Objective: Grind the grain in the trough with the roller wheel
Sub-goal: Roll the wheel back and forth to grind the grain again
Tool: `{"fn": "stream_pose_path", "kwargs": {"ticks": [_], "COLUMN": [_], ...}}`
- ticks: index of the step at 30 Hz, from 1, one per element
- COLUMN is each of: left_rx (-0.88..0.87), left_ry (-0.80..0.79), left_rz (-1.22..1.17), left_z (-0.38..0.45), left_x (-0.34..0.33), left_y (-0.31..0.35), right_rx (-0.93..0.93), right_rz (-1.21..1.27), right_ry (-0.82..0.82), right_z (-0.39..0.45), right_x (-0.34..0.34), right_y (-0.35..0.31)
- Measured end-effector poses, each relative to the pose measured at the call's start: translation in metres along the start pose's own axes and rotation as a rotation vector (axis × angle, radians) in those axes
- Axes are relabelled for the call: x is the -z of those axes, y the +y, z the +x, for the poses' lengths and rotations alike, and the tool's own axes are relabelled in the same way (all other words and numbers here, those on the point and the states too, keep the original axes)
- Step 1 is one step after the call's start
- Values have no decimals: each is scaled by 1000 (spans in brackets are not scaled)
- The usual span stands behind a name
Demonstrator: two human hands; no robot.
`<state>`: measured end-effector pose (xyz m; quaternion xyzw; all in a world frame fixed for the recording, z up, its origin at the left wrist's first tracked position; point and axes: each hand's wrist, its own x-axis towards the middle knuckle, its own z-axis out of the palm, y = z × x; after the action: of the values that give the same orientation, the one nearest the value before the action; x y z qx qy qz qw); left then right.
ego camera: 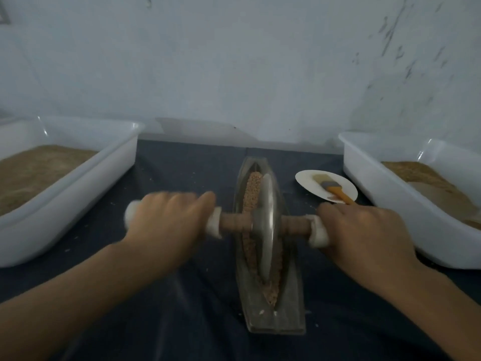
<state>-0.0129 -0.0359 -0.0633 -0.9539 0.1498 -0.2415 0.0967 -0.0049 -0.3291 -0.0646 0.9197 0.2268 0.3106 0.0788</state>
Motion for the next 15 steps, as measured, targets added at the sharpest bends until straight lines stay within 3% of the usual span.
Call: {"fn": "stream_pose_path", "kwargs": {"ticks": [4,10,15], "left_rx": [-68,150,202], "left_ry": [-19,-46,-65], "left_rz": [-1,-65,-124], "left_z": [-15,62,94], "left_x": [-3,-48,-62], "left_y": [-11,-15,-18], "right_rx": [48,-70,-96], "right_rz": [-12,-142,-139], "right_ry": [-2,-83,-112], "right_z": [5,74,103], "right_x": [7,-39,-49], "right_y": [0,9,14]}}
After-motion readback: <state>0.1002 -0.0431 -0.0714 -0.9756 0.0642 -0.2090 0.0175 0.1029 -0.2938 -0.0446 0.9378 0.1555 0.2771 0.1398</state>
